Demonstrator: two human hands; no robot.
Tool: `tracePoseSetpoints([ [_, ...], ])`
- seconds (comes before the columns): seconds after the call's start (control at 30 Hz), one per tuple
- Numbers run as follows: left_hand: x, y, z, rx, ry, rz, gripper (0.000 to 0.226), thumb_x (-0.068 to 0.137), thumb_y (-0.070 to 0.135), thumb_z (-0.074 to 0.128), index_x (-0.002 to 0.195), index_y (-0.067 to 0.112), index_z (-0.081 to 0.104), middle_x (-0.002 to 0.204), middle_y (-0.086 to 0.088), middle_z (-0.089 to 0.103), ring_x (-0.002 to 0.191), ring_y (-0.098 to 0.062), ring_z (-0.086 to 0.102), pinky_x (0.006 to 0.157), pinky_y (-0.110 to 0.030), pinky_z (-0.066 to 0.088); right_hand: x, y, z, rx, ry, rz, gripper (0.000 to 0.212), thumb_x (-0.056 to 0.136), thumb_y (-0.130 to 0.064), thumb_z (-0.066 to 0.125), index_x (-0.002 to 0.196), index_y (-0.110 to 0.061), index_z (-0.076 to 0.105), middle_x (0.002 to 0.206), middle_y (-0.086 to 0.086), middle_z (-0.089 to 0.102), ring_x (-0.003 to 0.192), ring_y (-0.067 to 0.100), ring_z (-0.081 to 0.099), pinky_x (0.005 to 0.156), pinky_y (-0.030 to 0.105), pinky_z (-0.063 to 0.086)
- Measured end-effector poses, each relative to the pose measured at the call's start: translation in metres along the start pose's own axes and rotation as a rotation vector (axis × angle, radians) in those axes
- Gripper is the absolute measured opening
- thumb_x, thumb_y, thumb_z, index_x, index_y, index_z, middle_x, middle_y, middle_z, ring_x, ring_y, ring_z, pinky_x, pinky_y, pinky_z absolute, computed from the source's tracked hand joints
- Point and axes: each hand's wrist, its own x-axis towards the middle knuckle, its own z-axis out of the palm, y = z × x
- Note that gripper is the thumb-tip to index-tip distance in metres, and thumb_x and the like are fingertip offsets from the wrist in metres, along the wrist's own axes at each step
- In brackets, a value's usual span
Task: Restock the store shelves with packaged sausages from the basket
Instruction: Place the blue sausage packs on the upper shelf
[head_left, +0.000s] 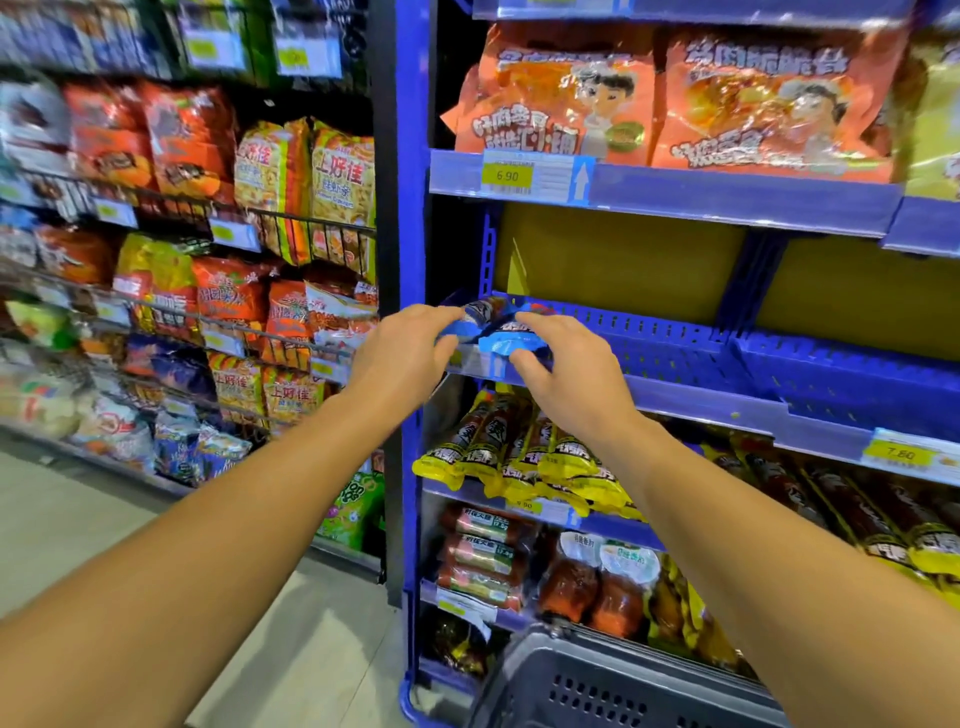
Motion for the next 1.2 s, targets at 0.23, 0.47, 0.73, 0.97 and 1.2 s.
tracePoseSetpoints([
  [0.23,0.003,-0.003,-0.004,-0.017,0.010,0.027,0.035,0.098,0.026,0.053,0.131,0.027,0.059,0.128,-0.005,0.064,0.115,-0.030,0.057,0.092,-0.044,0.046,-0.009,0.006,-0.004,0.061,0.033,-0.024,0.045,0.097,-0.034,0.052,0.141,-0.025,0.051,0.141,-0.005,0.054,0.130,0.014,0.048,0.106,0.035,0.039],
  [0.47,0.008,0.002,-0.003,-0.026,0.009,0.042,0.031,0.097,0.025,0.053,0.126,0.025,0.064,0.125,-0.004,0.065,0.113,-0.027,0.058,0.092,-0.044,0.049,-0.002,0.002,-0.002,-0.066,-0.011,0.027,0.047,0.096,-0.036,0.053,0.142,-0.026,0.047,0.140,-0.001,0.053,0.122,0.022,0.053,0.093,0.039,0.045],
  [0.73,0.010,0.004,-0.008,-0.005,-0.039,0.024,0.034,0.094,0.026,0.054,0.127,0.027,0.063,0.125,-0.004,0.066,0.112,-0.028,0.058,0.092,-0.046,0.050,-0.002,0.004,-0.004,-0.074,-0.077,0.060,0.058,0.093,-0.043,0.054,0.147,-0.028,0.039,0.146,-0.001,0.047,0.128,0.023,0.047,0.097,0.041,0.044],
  [0.97,0.007,0.012,-0.020,0.017,-0.083,0.018,0.042,0.093,0.030,0.058,0.135,0.027,0.057,0.130,-0.001,0.064,0.109,-0.025,0.061,0.094,-0.044,0.050,-0.003,0.001,-0.013,-0.111,-0.107,0.070,0.067,0.092,-0.047,0.055,0.151,-0.025,0.031,0.147,0.001,0.044,0.132,0.027,0.042,0.103,0.044,0.042],
  [1.2,-0.029,0.036,-0.036,0.141,-0.033,0.043,0.051,0.092,0.039,0.056,0.141,0.027,0.050,0.140,0.001,0.057,0.123,-0.031,0.051,0.091,-0.046,0.048,-0.037,0.000,-0.035,-0.224,-0.031,-0.021,0.071,0.091,-0.049,0.056,0.151,-0.019,0.033,0.148,0.002,0.044,0.138,0.023,0.037,0.114,0.041,0.028],
])
